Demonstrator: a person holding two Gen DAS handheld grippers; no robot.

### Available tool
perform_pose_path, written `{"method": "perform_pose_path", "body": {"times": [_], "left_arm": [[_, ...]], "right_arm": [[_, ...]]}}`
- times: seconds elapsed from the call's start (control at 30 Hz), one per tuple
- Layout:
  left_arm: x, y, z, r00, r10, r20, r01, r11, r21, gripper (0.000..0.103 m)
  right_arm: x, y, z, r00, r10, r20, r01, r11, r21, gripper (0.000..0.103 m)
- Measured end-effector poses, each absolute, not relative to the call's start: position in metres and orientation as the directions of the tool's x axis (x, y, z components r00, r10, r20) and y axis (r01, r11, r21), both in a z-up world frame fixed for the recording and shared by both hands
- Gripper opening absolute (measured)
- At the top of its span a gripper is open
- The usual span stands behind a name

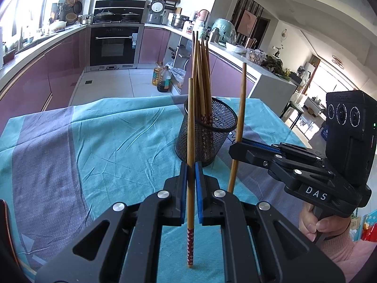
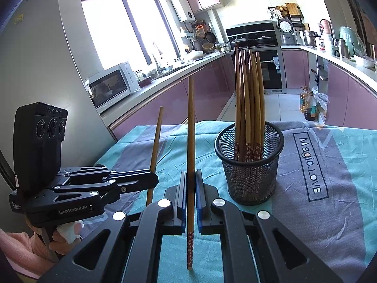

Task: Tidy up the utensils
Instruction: 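Lift both held chopsticks upright above the cloth toward the mesh cup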

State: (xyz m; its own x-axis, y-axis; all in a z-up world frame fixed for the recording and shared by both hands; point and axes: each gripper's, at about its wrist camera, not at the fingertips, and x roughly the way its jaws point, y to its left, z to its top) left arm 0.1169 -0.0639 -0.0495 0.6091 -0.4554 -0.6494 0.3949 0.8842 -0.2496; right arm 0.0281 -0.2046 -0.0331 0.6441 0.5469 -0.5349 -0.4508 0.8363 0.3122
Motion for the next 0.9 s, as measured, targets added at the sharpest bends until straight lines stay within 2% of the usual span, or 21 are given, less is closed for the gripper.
{"method": "perform_pose_path", "body": {"times": [0.9], "left_arm": [[0.118,-0.067,-0.038,0.621,-0.469,-0.628,0.411,0.877,-0.248,0.007]], "right_arm": [[0.029,-0.213,-0.019,0.676,0.539,-0.503,-0.448,0.842,0.301,0.006]]}}
